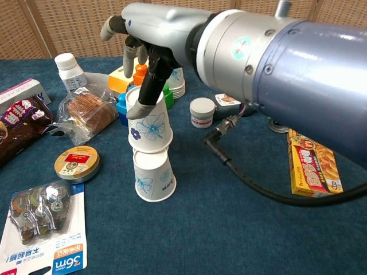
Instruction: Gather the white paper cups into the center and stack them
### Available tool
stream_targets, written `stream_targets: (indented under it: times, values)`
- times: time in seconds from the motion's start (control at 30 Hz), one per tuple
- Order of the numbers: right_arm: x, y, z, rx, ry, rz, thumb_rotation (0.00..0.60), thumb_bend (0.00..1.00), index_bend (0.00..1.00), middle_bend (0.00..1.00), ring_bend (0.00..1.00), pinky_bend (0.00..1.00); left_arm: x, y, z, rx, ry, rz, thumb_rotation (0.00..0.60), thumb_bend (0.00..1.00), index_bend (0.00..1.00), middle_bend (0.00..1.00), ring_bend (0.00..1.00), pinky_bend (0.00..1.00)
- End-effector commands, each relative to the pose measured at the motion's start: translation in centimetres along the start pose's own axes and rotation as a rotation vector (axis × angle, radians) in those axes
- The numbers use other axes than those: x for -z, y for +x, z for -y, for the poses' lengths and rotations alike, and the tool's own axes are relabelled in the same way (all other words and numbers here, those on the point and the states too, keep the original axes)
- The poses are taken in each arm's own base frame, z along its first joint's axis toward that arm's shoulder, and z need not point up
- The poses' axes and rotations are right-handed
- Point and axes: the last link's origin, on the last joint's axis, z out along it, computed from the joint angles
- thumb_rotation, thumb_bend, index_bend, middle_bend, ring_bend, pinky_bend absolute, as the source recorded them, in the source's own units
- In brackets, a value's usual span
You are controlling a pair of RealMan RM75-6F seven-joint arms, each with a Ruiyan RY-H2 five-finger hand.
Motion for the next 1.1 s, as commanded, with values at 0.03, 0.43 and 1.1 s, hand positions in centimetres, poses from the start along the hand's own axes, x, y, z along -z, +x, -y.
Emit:
stream_targets:
  times: [0.03,0.43,1.1]
  values:
    - [0.4,1.0,-0.3,-0.01,0.009,-0.029,0.6,0.18,0.0,0.34,0.23,0.35,0.0,0.0,0.0,0.001,-0.001,0.0,0.6,0.28,0.0,0.0,0.0,0.0]
    - [3.5,6.3,-4.0,-0.112,0.108,-0.25,0.6,0.21,0.09,0.34,0.23,0.35,0.2,0.0,-0.2,0.001,-0.007,-0.001,0.6,0.28,0.0,0.0,0.0,0.0]
    - [12.6,8.5,-18.9,-0.091,-0.118,-0.451,0.6,0.12,0.07,0.24,0.18,0.28,0.4,-0.4,-0.9,-0.012,-0.01,-0.002,0.6,0.28,0.0,0.0,0.0,0.0]
